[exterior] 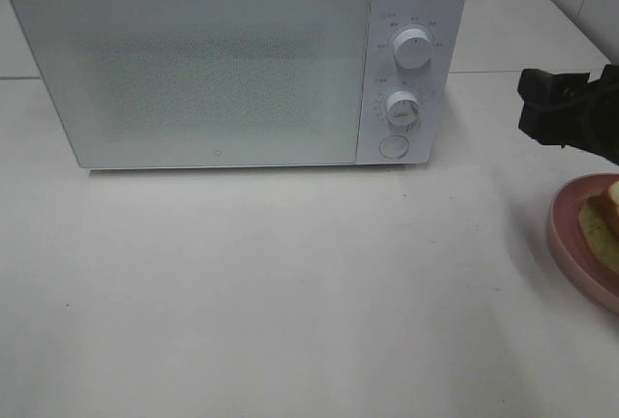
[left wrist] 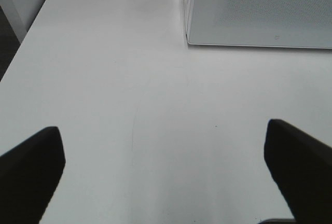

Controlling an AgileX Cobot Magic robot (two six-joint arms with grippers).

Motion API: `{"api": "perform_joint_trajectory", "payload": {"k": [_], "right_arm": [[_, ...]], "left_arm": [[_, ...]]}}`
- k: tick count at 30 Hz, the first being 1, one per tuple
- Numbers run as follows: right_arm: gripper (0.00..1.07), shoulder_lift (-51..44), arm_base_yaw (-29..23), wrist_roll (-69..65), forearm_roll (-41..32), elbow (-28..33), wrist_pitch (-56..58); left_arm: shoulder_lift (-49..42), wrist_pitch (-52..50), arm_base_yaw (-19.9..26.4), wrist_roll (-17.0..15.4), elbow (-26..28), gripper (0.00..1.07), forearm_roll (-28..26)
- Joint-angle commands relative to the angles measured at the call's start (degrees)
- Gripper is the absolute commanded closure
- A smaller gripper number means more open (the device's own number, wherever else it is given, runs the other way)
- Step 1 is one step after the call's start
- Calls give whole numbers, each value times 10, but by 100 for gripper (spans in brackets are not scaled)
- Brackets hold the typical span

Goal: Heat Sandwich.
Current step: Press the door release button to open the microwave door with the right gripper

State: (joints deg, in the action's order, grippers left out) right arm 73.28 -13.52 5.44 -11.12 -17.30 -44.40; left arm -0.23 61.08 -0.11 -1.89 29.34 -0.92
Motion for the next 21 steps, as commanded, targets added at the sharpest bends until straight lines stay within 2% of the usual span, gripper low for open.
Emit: {"api": "perform_joint_trajectory", "payload": {"k": [1,2,13,21], "right_arm": [[33,1,-37,33,-59,12,-22],[33,1,-58,44,-83,18,-26],[33,27,-143,85,-184,32,-49],[33,120,-219,85,-256,31,-131]], "left_arm": [[-14,2,1,-3,3,4,2],[-14,2,1,-3,3,4,2],[-14,2,1,-3,3,4,2],[-14,2,1,-3,3,4,2]]}}
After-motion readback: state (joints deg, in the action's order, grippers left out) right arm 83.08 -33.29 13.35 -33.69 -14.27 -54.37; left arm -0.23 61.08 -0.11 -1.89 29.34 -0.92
